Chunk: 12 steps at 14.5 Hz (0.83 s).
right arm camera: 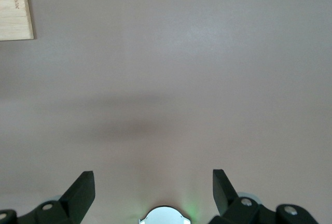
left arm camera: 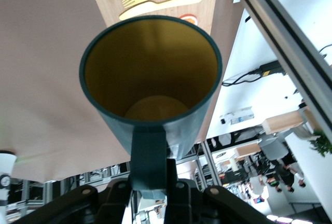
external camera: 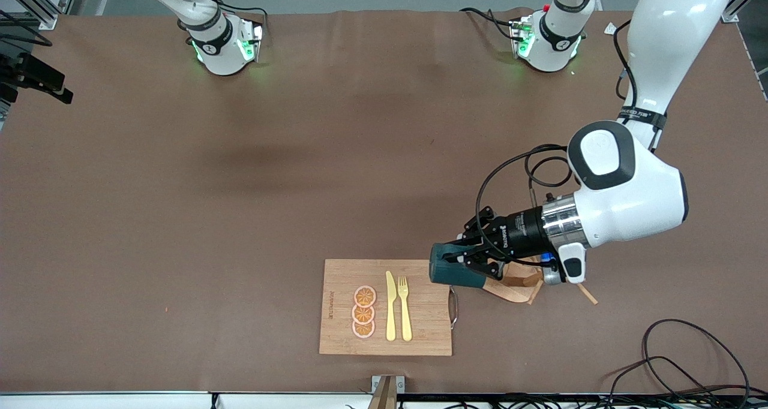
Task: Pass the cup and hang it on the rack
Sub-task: 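Hang the mug handle on a rack peg with the left gripper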
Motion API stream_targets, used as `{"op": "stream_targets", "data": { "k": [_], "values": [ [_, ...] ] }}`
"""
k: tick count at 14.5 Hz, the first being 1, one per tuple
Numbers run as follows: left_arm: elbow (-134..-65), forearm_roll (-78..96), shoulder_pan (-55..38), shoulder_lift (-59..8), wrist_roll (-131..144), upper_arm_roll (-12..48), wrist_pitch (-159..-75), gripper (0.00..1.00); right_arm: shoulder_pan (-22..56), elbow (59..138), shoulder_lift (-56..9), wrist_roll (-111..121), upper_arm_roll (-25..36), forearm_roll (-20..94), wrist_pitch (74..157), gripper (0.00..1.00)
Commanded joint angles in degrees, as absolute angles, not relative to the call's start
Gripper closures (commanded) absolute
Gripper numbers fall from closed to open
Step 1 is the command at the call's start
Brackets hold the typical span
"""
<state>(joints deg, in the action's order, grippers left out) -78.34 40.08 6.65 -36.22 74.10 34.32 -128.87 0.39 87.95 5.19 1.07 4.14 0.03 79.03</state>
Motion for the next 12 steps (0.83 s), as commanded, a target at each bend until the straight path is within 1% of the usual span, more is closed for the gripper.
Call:
{"op": "stream_targets", "data": {
  "k": [1,5,6,12],
  "values": [
    [-87.34,41.84,14.12,-32.43,67.87,40.14,-130.08,0.99,0.26,89.65,6.77,1.32,4.13,1.23,79.54,0.00],
    [-93.77,41.75,26.69,-32.08,59.78,48.67,-129.20,0.99,0.35,89.65,6.77,1.41,4.13,2.46,79.72,0.00],
    [-94.74,41.75,28.89,-32.17,58.37,49.82,-129.11,0.99,0.35,89.65,6.77,1.49,4.13,2.46,79.89,0.00],
    [-95.54,41.84,34.71,-32.61,50.90,50.45,-122.53,0.99,0.53,89.65,6.77,2.29,3.87,0.53,79.98,0.00]
  ]
}}
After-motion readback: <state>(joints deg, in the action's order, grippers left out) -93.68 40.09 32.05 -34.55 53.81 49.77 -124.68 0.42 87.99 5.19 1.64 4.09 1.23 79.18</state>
